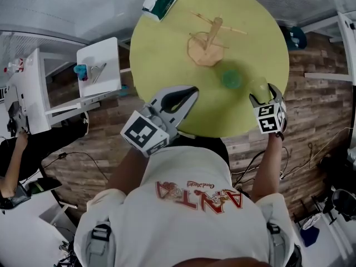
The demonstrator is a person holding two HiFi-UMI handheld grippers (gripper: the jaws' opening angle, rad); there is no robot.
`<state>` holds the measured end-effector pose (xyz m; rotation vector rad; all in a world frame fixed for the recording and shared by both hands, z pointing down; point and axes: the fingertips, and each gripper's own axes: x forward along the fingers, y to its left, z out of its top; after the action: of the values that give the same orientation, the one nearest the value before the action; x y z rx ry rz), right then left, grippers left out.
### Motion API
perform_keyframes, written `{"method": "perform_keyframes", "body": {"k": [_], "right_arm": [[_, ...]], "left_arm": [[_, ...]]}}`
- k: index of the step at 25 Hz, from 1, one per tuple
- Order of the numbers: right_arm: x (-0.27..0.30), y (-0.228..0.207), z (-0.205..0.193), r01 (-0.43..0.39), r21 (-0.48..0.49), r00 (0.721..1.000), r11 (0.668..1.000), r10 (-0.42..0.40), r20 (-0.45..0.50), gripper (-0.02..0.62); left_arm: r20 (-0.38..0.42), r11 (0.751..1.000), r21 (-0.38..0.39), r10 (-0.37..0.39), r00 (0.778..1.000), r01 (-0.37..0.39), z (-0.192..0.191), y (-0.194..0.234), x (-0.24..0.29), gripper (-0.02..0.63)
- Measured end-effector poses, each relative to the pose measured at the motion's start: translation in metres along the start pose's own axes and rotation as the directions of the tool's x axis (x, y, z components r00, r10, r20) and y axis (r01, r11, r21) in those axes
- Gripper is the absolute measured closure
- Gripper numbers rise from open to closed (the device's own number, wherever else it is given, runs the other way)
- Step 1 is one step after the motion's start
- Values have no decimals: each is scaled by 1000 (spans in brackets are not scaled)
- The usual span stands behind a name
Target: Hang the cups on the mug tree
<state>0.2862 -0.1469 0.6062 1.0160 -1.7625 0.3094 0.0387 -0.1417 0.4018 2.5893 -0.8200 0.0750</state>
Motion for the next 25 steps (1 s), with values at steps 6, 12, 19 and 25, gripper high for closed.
{"method": "perform_keyframes", "body": {"k": [6, 12, 19, 25], "right_arm": [[-13, -27, 67, 120, -136, 992, 983, -113, 53, 250], [19, -11, 121, 120, -345, 993, 931, -113, 40, 250], [56, 1, 130, 60, -492, 993, 869, -104, -62, 250], [78, 10, 150, 27, -618, 992, 786, -100, -83, 250]], "left_arm": [[28, 1000, -21, 23, 999, -22, 1, 12, -15, 594], [52, 997, -44, 65, 997, -63, 2, 23, -34, 594], [62, 992, -70, 108, 992, -104, 1, 36, -51, 594], [64, 990, -86, 120, 991, -114, -3, 41, -53, 594]]}}
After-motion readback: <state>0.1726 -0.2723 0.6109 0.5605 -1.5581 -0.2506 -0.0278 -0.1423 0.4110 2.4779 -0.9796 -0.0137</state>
